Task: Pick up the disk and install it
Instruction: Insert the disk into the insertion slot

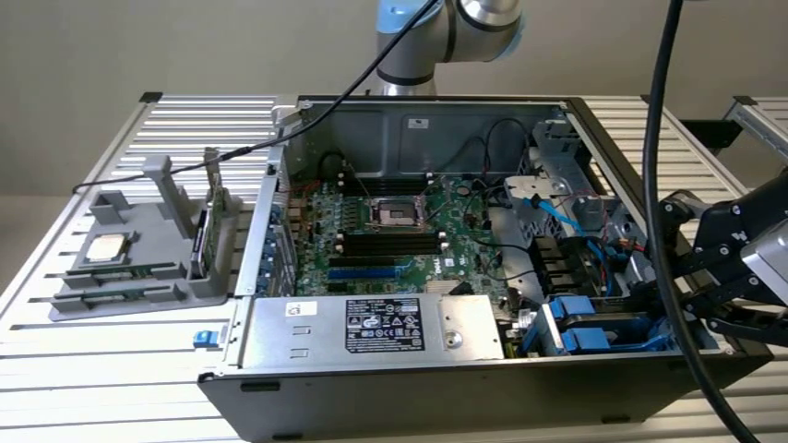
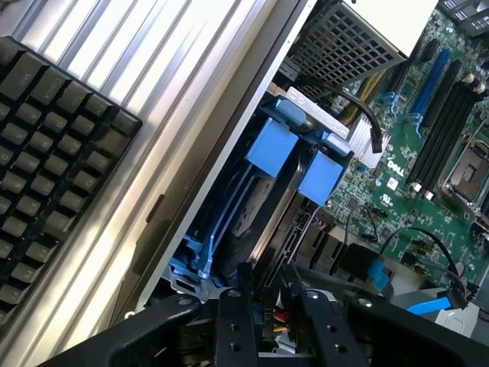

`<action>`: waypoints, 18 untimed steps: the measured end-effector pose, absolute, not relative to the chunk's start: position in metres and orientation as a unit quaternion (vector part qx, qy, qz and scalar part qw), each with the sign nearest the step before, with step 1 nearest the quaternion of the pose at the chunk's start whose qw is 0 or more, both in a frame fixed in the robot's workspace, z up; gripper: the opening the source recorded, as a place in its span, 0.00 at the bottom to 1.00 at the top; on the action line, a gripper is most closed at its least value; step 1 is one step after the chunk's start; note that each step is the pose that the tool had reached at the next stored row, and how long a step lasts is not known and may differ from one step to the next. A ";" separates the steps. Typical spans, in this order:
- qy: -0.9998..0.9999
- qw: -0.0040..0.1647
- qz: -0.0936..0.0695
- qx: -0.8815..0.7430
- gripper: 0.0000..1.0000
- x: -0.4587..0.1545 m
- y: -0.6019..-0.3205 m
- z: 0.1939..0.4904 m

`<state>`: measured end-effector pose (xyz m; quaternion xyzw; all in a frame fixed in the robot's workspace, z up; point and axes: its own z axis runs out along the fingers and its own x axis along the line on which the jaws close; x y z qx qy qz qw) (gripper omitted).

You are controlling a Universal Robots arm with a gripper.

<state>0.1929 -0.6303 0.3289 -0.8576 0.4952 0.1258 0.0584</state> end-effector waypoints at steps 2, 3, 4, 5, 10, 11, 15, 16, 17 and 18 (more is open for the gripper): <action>0.495 0.058 0.126 -0.858 0.28 0.193 -0.630 0.329; 0.495 0.058 0.126 -0.858 0.28 0.193 -0.630 0.329; 0.495 0.058 0.126 -0.858 0.28 0.193 -0.630 0.329; 0.495 0.058 0.126 -0.858 0.28 0.193 -0.630 0.329; 0.495 0.058 0.126 -0.858 0.28 0.193 -0.630 0.330; 0.495 0.058 0.126 -0.858 0.28 0.193 -0.630 0.330; 0.495 0.058 0.126 -0.858 0.28 0.192 -0.630 0.331; 0.495 0.058 0.126 -0.858 0.28 0.192 -0.630 0.331; 0.495 0.058 0.126 -0.858 0.28 0.192 -0.630 0.331; 0.495 0.058 0.126 -0.858 0.28 0.192 -0.630 0.331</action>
